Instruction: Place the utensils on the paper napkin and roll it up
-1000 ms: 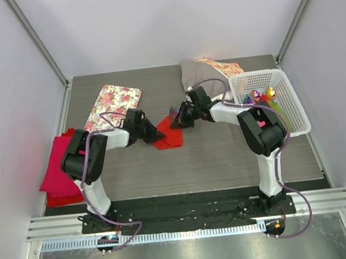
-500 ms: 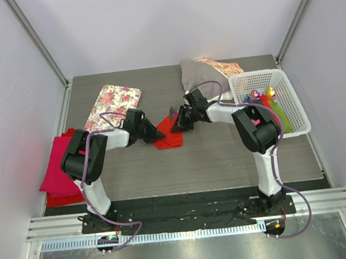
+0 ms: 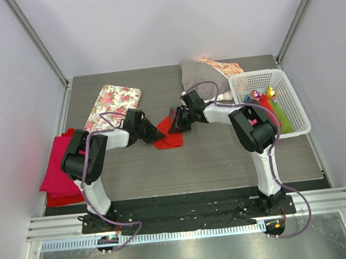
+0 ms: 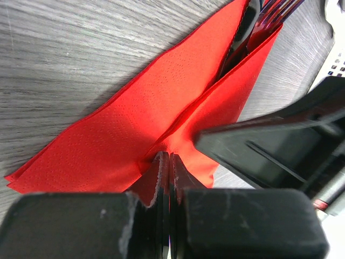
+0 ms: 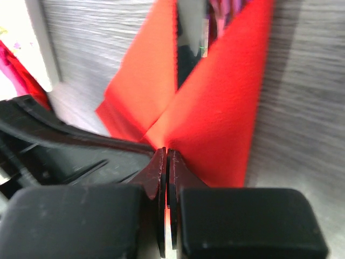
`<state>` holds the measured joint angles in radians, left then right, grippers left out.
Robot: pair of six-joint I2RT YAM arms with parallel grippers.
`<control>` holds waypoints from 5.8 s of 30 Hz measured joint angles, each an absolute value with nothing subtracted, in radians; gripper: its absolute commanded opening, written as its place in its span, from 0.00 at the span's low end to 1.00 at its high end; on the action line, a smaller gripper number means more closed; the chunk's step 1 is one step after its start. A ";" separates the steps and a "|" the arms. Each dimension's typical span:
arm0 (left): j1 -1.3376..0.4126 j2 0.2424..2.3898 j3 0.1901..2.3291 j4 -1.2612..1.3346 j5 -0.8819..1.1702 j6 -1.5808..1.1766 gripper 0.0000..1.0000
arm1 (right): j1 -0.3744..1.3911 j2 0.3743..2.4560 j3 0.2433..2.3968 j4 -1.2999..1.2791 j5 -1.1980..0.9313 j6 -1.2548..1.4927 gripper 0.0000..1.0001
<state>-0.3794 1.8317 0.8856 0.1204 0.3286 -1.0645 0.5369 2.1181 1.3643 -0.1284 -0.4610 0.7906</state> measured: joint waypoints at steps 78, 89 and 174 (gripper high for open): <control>-0.405 1.799 0.773 0.282 0.355 -1.114 0.07 | 0.524 2.148 1.374 -0.083 -0.473 0.759 0.08; -0.438 1.772 0.772 0.281 0.342 -1.061 0.05 | 0.524 2.148 1.363 -0.064 -0.482 0.759 0.07; -0.424 1.850 0.869 0.181 0.378 -1.079 0.00 | 0.424 2.051 1.042 0.164 -0.811 0.896 0.25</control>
